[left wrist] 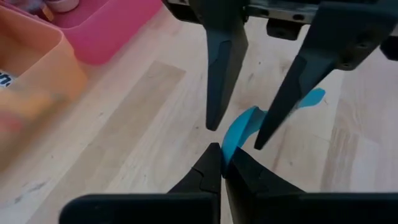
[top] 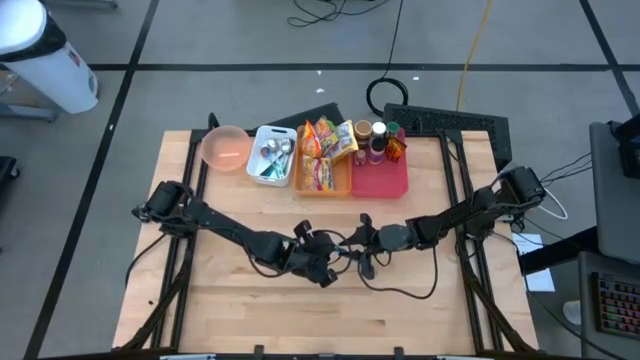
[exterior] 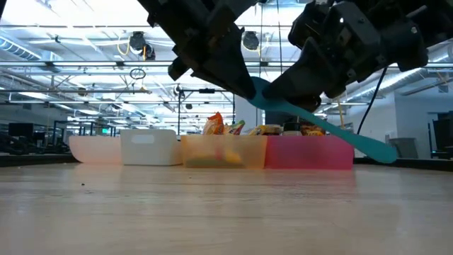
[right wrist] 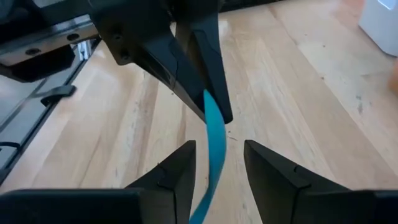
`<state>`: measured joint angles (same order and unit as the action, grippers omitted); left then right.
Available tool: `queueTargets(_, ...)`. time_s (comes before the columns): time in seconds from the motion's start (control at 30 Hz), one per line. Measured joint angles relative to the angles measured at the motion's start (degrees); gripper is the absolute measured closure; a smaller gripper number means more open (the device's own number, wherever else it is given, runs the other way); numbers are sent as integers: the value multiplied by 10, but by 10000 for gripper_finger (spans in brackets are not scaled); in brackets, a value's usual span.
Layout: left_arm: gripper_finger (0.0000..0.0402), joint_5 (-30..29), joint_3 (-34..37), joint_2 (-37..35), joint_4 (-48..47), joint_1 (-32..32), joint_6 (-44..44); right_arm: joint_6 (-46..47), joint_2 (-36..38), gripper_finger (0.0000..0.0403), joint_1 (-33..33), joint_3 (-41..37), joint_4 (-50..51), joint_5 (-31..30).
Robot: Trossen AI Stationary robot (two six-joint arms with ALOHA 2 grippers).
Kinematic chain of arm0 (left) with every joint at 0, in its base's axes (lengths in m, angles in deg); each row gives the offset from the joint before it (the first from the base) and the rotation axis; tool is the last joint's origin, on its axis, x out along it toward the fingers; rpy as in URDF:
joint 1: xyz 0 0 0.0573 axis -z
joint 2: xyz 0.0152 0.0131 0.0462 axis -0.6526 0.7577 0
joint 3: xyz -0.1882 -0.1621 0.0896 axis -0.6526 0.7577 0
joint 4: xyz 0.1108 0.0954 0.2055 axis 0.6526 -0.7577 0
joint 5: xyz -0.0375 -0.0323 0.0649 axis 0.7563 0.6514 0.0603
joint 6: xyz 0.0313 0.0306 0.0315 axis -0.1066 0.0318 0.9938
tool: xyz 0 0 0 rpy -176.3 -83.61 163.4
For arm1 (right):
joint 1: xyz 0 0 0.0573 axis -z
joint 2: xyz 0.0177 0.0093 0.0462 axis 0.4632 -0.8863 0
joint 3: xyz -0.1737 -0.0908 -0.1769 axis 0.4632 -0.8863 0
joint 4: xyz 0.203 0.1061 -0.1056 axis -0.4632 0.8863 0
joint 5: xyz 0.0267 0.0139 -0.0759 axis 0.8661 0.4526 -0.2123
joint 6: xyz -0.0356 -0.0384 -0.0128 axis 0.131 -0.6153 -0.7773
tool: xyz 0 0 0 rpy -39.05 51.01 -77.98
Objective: Pick & Place Food Item
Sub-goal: Put the blue baby spoon into the white bin
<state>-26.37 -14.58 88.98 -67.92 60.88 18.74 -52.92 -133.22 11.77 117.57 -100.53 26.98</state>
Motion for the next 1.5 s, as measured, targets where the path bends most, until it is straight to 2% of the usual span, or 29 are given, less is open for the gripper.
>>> queueTargets(0.2, 392, 0, 0, 0, 0, 1, 0, 0, 0, 286, 0, 0, -2, -1)
queueTargets(0.33, 397, 0, 0, 0, 0, 1, 0, -1, 0, 324, 0, 0, -2, -2)
queueTargets(0.47, 379, 4, 0, 0, 3, 1, -13, -10, 0, 385, 0, 0, 0, -6)
queueTargets(0.63, 361, 25, 0, 0, 8, 1, -15, -19, 0, 394, 0, 0, 0, -3)
queueTargets(0.87, 356, 90, 0, 0, 18, -19, 32, -22, 0, 400, -1, -1, 4, -15)
queueTargets(1.07, 354, 223, 0, -1, 17, -63, 58, -33, 4, 401, 1, -2, 16, -15)
queueTargets(1.27, 352, 268, 0, -8, 28, -95, 82, -33, 41, 402, 2, -2, 72, -47)
queueTargets(1.37, 333, 288, 0, -11, 38, -108, 95, -37, 61, 402, 2, -2, 96, -62)
queueTargets(1.5, 279, 340, 0, -12, 66, -127, 107, -52, 88, 402, 3, 2, 94, -77)
